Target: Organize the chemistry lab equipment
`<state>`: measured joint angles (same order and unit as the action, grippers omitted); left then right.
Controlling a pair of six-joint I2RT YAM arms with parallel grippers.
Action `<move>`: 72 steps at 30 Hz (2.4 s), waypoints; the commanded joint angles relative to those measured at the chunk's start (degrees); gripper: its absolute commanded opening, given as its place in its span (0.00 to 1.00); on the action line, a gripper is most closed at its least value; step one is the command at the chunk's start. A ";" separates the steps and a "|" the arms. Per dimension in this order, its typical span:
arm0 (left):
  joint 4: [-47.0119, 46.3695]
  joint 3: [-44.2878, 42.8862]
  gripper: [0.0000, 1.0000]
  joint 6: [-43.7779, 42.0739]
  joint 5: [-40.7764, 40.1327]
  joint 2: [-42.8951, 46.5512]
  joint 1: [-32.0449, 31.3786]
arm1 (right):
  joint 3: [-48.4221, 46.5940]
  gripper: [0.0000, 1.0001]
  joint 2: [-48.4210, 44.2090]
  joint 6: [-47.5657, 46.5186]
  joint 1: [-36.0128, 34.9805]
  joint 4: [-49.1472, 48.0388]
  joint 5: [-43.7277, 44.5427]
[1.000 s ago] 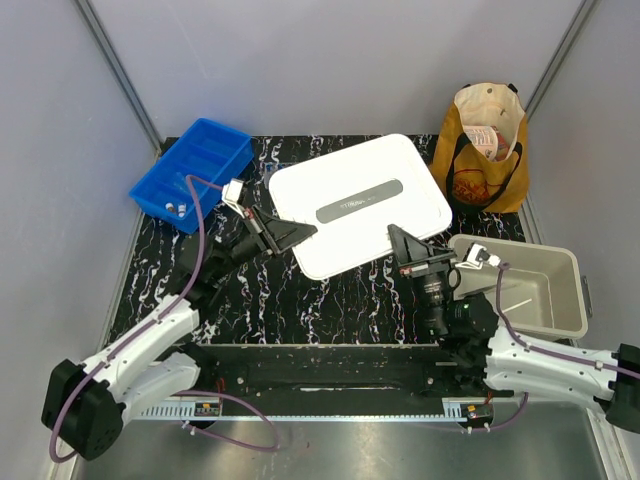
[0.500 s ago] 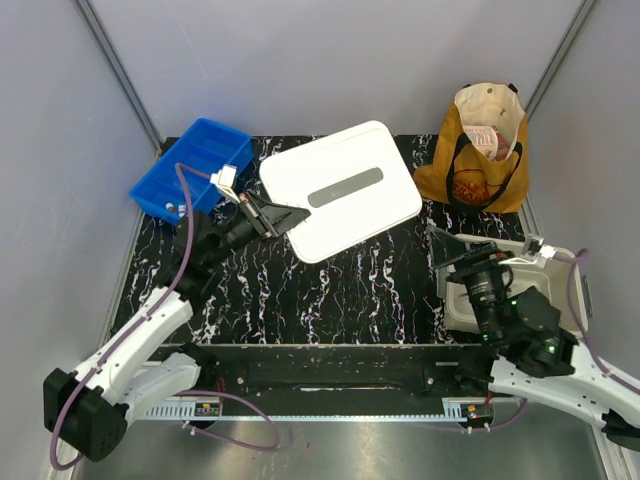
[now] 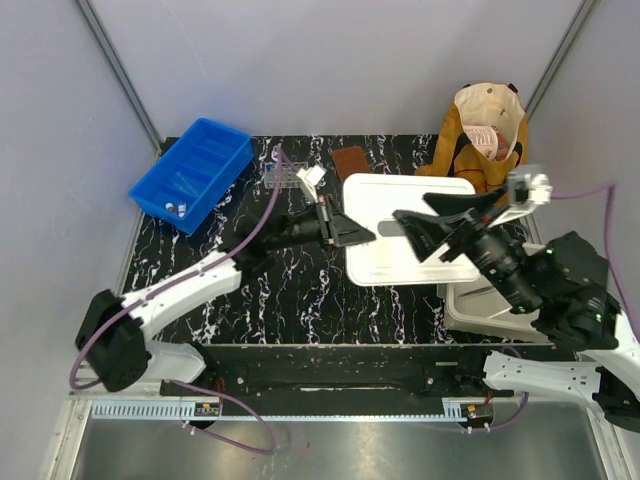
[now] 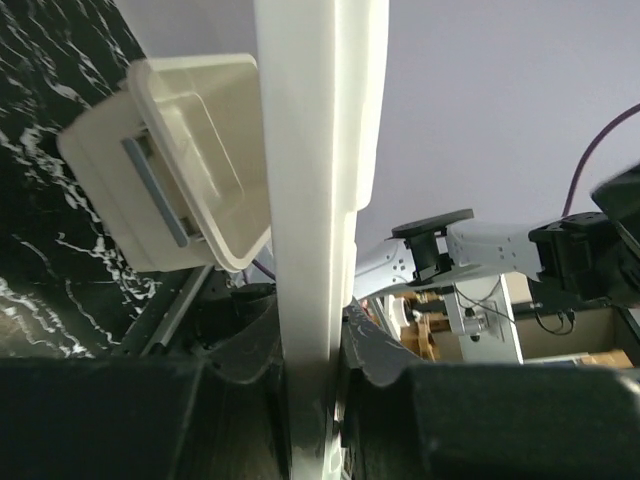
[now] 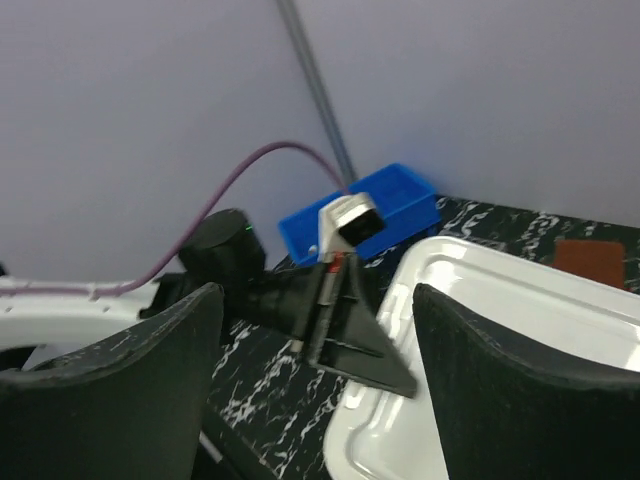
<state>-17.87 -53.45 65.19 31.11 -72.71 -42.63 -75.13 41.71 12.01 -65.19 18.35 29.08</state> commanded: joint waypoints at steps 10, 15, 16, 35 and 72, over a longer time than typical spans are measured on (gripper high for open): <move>-22.20 -14.30 0.00 8.63 -1.31 -23.78 -10.89 | -0.10 0.82 6.54 9.25 0.06 -8.41 -24.24; -28.00 -20.01 0.00 13.73 -1.67 -32.57 -13.79 | 1.13 0.81 7.76 13.47 0.06 -13.94 -28.90; -29.32 -21.16 0.00 14.78 -1.41 -34.15 -14.23 | 1.30 0.81 8.03 14.09 0.06 -14.82 -28.90; -27.77 -31.53 0.00 18.67 -5.19 -45.77 -19.94 | 4.73 0.80 4.78 16.20 0.06 -16.06 -26.53; -11.49 -36.46 0.41 9.88 -8.44 -48.32 -20.47 | 4.91 0.80 1.53 15.76 0.06 -12.55 -25.04</move>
<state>-28.75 -89.71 77.52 24.58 -124.79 -63.79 -69.71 43.88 28.36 -65.19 5.96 2.96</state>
